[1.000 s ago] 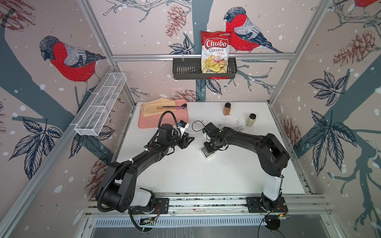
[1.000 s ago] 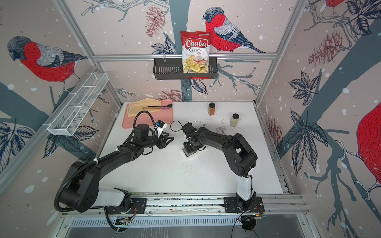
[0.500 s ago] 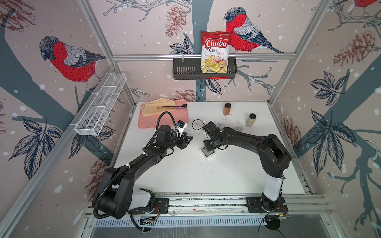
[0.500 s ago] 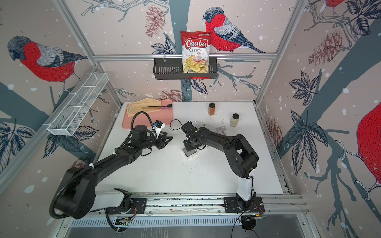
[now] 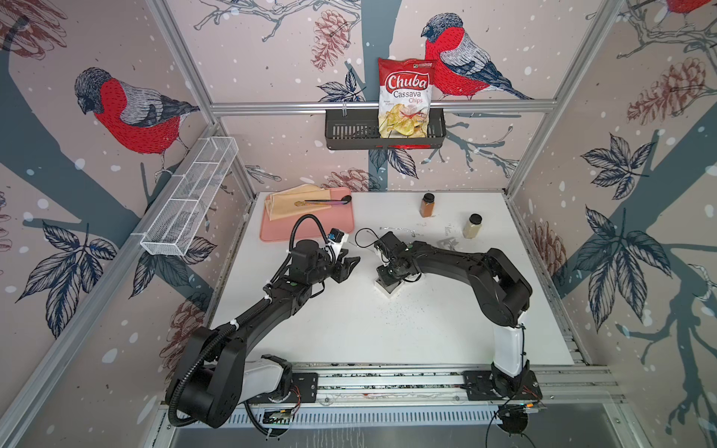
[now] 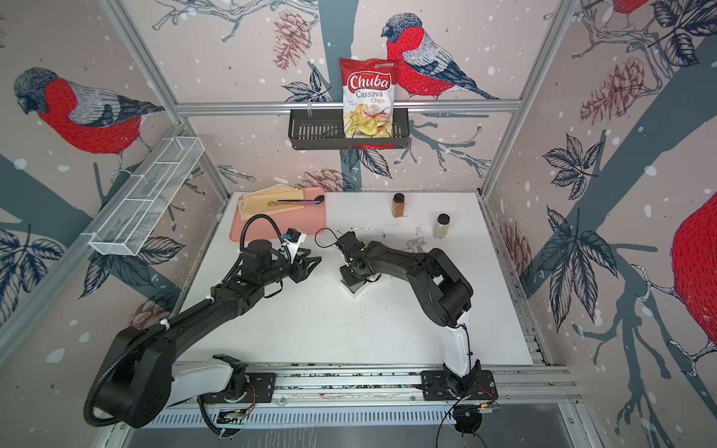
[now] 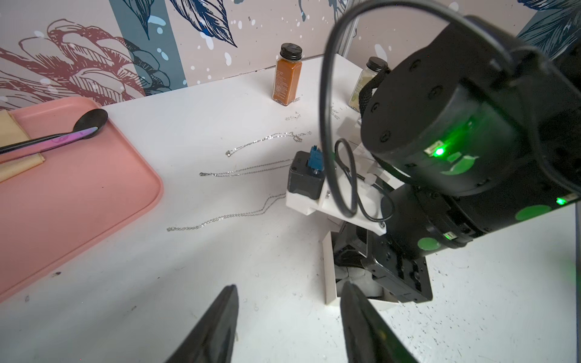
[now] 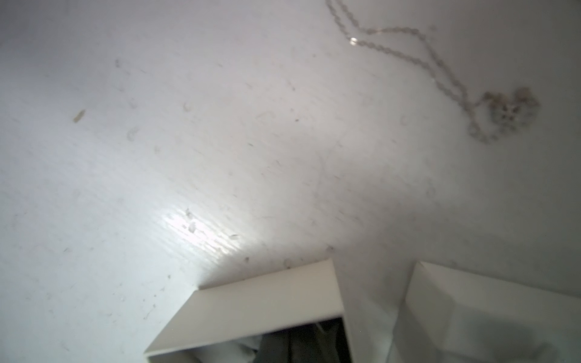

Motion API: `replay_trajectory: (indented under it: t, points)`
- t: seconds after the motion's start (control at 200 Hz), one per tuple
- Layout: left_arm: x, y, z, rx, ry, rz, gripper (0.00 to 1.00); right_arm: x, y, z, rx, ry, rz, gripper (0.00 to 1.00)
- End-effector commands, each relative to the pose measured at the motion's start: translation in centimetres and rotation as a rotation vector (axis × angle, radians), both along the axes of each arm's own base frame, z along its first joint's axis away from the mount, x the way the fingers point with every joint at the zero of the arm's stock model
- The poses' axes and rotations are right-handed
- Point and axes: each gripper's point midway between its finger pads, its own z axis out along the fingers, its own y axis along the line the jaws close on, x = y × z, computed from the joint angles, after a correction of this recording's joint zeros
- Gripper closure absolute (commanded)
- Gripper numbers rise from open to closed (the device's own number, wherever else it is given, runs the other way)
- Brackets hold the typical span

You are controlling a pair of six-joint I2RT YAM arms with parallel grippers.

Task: Take the necklace out of the lift-off lid jewelry box
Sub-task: Place the inner lining in the jewelry box.

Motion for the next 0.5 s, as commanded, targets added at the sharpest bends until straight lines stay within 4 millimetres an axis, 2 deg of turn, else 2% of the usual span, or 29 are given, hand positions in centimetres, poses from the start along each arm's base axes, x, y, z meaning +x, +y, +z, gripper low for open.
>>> replay_trajectory:
  t: [0.0, 0.1, 0.305, 0.495]
  points:
    - [0.6, 0.3, 1.1, -0.016, -0.056, 0.030, 0.44, -2.7, 2.2, 1.0, 0.082, 0.037, 0.176, 0.92]
    - [0.7, 0.6, 1.3, -0.019, -0.069, 0.048, 0.44, -4.3, 3.1, 2.2, 0.107, 0.021, 0.273, 0.90]
    - [0.6, 1.0, 1.8, -0.023, -0.093, 0.074, 0.44, -4.0, 2.2, 2.7, 0.071, -0.007, 0.260, 0.89]
    - [0.7, 1.3, 2.0, -0.023, -0.107, 0.091, 0.44, -5.7, 3.2, 3.5, 0.110, 0.020, 0.302, 0.89]
